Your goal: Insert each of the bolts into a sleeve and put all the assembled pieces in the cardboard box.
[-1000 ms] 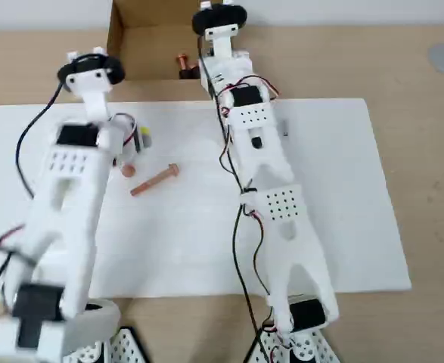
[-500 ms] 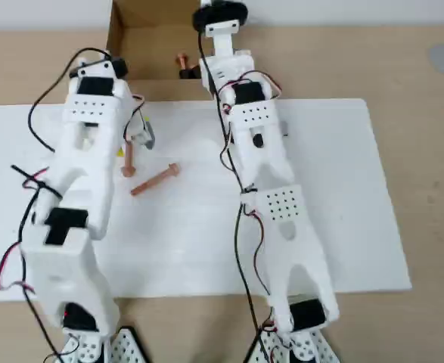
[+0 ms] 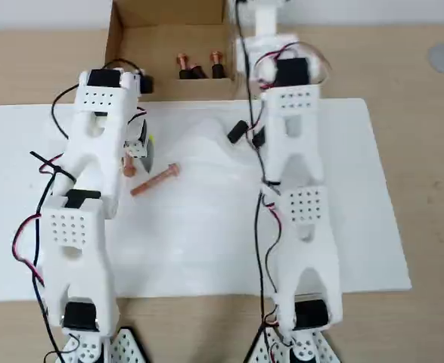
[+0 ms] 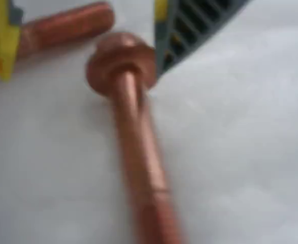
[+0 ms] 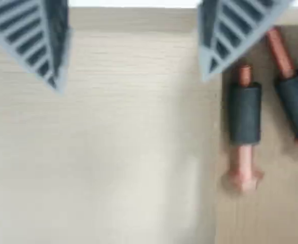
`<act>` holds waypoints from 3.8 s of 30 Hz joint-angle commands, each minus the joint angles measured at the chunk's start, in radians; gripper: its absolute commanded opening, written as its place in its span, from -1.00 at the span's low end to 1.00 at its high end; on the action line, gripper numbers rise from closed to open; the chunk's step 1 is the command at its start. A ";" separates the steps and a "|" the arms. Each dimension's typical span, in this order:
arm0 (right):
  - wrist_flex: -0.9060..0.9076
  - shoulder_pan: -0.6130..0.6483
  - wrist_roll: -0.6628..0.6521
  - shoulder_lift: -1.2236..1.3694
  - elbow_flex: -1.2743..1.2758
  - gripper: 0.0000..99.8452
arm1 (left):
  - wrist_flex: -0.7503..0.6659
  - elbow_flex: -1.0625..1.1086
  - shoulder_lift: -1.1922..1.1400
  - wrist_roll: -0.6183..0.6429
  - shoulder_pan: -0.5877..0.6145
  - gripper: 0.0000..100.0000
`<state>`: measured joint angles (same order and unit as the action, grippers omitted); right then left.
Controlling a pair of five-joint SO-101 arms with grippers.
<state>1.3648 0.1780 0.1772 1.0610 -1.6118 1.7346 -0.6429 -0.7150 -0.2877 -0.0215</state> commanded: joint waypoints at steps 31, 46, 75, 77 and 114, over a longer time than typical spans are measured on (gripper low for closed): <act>0.098 -0.107 0.011 -0.143 -0.051 -0.58 | -0.186 0.359 0.107 -0.603 -0.143 -0.77; 0.104 -0.107 0.011 -0.142 -0.044 -0.58 | -0.077 0.138 0.108 -0.634 -0.261 -0.77; 0.106 -0.104 0.012 -0.142 -0.047 -0.58 | -0.094 0.164 0.163 -0.555 -0.279 -0.98; 0.126 -0.104 0.017 -0.143 -0.047 -0.58 | -0.055 0.075 0.202 -0.519 -0.284 -0.98; 0.359 -0.039 0.592 -0.170 0.585 -0.58 | -0.140 0.835 1.488 -0.120 -0.324 -0.99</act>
<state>1.7377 0.0982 0.7587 0.9291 -1.0150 1.6149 0.1734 0.7073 -0.4120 -0.3376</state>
